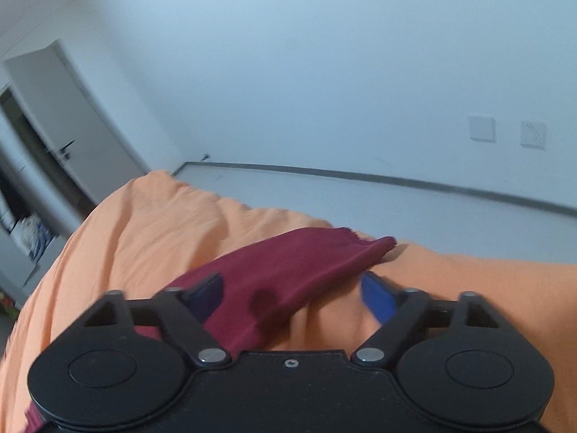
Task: Fold small clothes
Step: 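Close the right gripper on the sleeve cuff and lift it, then carry the sleeve across the shirt body and open the right gripper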
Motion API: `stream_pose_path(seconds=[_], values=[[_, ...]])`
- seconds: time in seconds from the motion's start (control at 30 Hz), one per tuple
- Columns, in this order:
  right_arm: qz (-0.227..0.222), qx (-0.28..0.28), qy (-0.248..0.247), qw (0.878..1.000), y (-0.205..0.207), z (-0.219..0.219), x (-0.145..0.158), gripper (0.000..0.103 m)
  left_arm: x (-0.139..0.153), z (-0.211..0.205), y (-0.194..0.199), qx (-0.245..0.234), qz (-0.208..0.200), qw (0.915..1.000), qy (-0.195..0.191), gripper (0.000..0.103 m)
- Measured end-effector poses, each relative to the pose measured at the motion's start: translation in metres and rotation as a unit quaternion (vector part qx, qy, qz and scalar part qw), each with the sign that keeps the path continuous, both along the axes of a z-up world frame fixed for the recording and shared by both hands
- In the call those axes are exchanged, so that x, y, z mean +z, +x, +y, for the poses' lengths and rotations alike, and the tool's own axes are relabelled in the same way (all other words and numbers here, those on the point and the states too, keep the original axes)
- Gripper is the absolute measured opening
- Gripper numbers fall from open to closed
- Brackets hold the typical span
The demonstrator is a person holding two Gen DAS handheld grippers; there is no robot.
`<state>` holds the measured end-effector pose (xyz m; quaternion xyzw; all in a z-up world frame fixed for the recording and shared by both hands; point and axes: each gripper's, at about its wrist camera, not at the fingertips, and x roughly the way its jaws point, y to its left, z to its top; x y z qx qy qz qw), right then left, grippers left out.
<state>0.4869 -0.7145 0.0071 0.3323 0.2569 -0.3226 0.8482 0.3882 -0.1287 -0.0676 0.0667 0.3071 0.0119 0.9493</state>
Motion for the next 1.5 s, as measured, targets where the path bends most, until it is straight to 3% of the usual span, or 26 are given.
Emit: stream_pose_path(seconds=[0.07, 0.2, 0.23, 0.33, 0.5, 0.7, 0.9, 1.07, 1.3, 1.5], values=[[0.009, -0.008, 0.014, 1.000, 0.005, -0.002, 0.000, 0.063, 0.000, 0.000, 0.000, 0.000, 0.002, 1.0000, -0.002, 0.103], [0.026, -0.024, 0.019, 0.999, 0.016, -0.009, 0.004, 0.021, 0.017, 0.004, 0.002, -0.016, 0.024, 0.9994, -0.018, 0.103], [0.030, -0.021, 0.009, 0.999, 0.019, -0.008, 0.006, 0.016, 0.024, 0.004, 0.002, -0.027, 0.029, 0.9989, -0.023, 0.103], [0.026, -0.003, -0.021, 0.999, 0.022, 0.001, 0.016, 0.010, 0.047, 0.006, -0.003, -0.046, 0.023, 0.9981, -0.033, 0.103], [-0.006, 0.023, -0.073, 0.997, 0.025, 0.025, 0.048, 0.009, 0.080, 0.022, -0.008, -0.033, 0.007, 0.9984, -0.046, 0.103], [-0.063, 0.108, -0.179, 0.976, 0.046, 0.096, 0.109, 0.009, 0.104, 0.059, -0.014, 0.008, -0.014, 0.9950, -0.098, 0.103], [-0.107, 0.222, -0.252, 0.936, 0.082, 0.200, 0.149, 0.009, 0.112, 0.090, -0.022, 0.058, -0.033, 0.9938, -0.089, 0.103], [-0.130, 0.313, -0.285, 0.897, 0.099, 0.298, 0.153, 0.008, 0.121, 0.121, -0.037, 0.087, -0.050, 0.9897, -0.102, 0.103], [-0.128, 0.427, -0.330, 0.832, 0.091, 0.443, 0.115, 0.008, 0.130, 0.163, -0.057, 0.137, -0.073, 0.9842, -0.084, 0.103], [-0.105, 0.522, -0.379, 0.757, 0.055, 0.544, 0.058, 0.008, 0.128, 0.192, -0.075, 0.168, -0.069, 0.9806, -0.074, 0.103]])
